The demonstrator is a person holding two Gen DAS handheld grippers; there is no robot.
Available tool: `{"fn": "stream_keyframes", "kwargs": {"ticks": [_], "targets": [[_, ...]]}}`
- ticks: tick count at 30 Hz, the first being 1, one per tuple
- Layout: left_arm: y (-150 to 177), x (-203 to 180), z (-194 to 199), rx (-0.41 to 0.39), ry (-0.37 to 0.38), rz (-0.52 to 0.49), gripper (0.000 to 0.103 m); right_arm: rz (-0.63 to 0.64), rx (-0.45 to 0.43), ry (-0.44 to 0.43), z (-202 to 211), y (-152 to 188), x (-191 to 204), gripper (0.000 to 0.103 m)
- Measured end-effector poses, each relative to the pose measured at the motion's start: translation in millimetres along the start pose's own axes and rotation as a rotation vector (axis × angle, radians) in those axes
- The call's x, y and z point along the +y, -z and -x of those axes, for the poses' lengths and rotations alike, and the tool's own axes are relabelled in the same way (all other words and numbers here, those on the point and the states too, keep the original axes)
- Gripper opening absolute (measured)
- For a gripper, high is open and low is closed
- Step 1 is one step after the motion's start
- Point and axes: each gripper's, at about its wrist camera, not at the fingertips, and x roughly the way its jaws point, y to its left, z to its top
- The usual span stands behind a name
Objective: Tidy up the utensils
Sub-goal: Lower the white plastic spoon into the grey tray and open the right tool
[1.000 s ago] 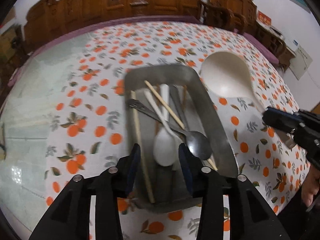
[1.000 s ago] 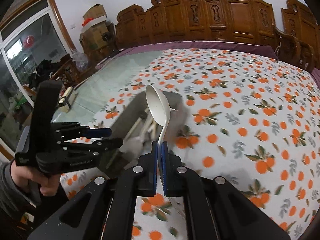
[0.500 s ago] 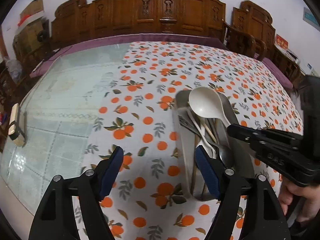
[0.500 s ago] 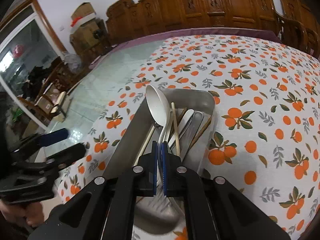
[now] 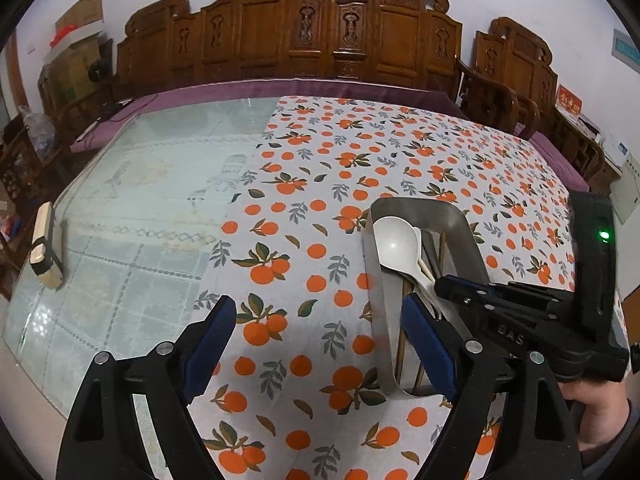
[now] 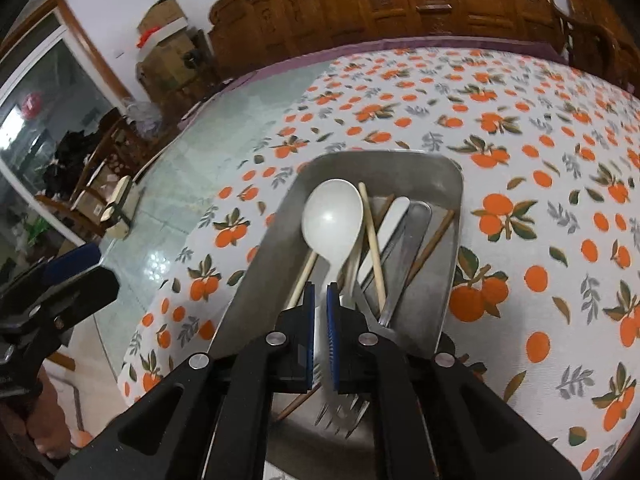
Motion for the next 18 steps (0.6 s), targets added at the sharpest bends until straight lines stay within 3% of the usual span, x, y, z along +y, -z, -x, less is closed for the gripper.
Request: {"fn": "stream_keyframes", "kwargs": {"ticks": [5,9,16,18], "targets": [[3,-9,12,-0.029,-0.004,-0.018,0.091,0.065,-0.077,0.031,39,4,4,0.009],[4,-22,22,-0.048,-0.003,-0.035,0.094,0.093,-0.152,0.071,80,11,2,0.025],[11,-49,44,-0.086,0.004,-0.057,0.095,0.097,-0.236,0.111,148,26,-5,0.031],[13,-56,51,-0.098,0.009,-0.062,0.095,0.102,-0.26,0.131,165,33,-5,0.044]]}}
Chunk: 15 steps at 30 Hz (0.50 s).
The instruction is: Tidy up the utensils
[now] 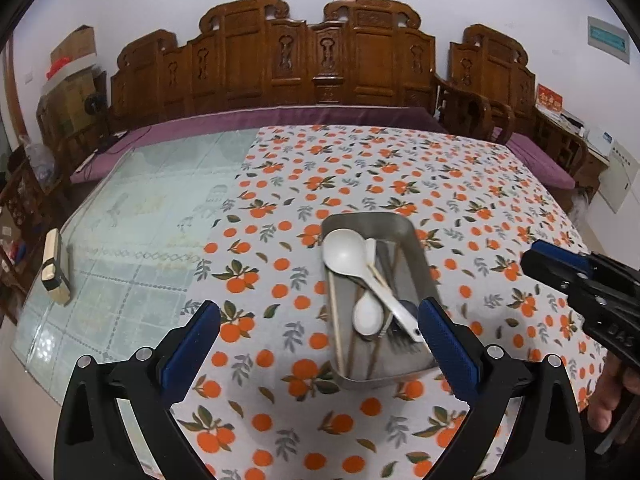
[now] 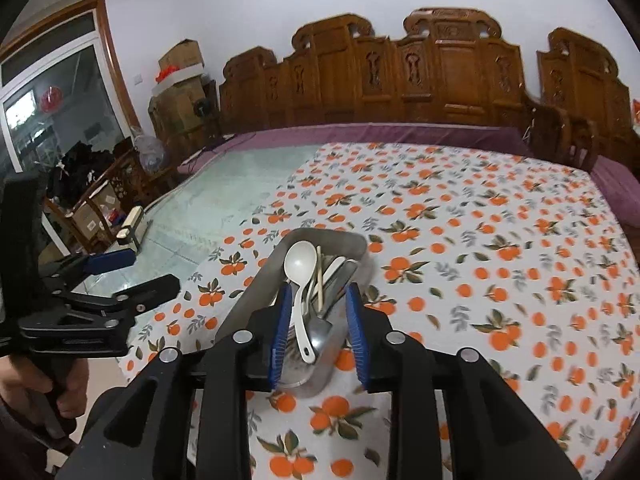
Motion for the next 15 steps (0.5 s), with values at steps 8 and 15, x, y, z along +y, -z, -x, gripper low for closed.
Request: {"fn": "stream_keyframes", "kwargs": {"ticks": [8,15], "targets": [[5,-33,35,-0.061,0.008,-0.027,0.095,-0.019,-0.077,0.116,62,21,-10,0.091],[8,-58,66,-0.1,0.03,-0.027,0.095,-0.023,-0.131,0.188,102,29,-14,0.1]]}}
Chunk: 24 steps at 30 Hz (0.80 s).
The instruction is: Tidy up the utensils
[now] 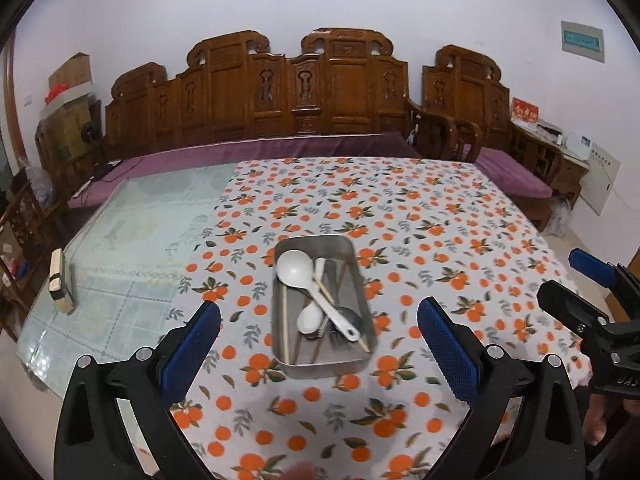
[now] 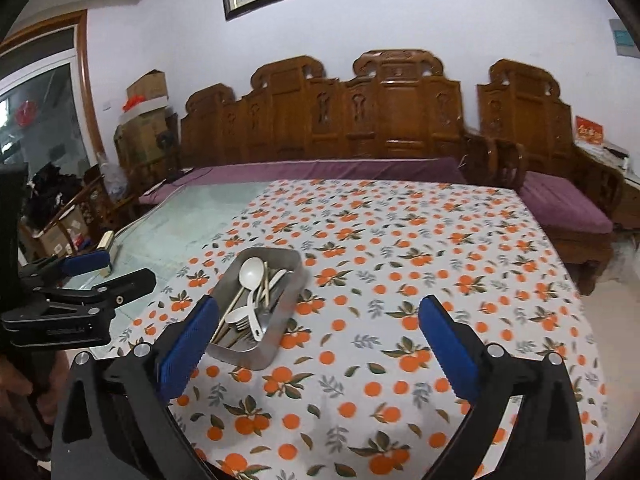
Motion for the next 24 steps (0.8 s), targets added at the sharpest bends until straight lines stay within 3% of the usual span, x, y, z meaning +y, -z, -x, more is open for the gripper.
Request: {"fn": "stream_keyframes", "kwargs": {"ticks": [24], "targets": [[-31,-36,101,-0.208,0.047,-0.017,0.095,-0.013,-0.213,0.099,103,-34,-11,0.1]]}}
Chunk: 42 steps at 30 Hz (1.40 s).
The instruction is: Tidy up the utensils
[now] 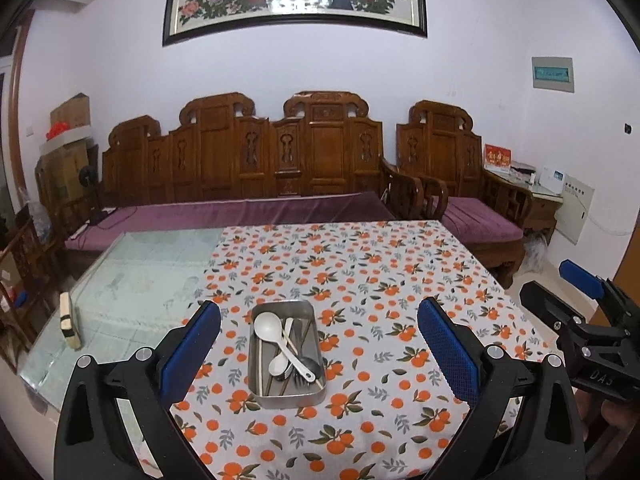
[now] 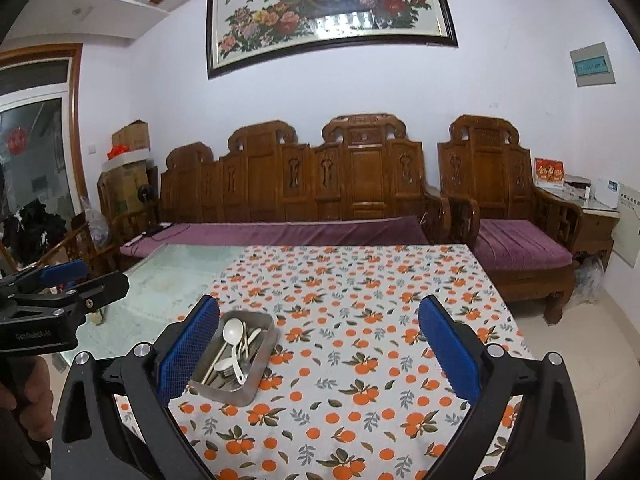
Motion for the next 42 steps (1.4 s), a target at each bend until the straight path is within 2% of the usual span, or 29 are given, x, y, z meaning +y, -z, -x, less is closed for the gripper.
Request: {"fn": "stream_keyframes", "kwargs": {"ticks": [42], "targets": [[3.2,1.2,7.8,-0.026,-0.031,0.014,0.095,0.019,-0.02,-0.003,9.8,-2.7,5.1,0.1]]}}
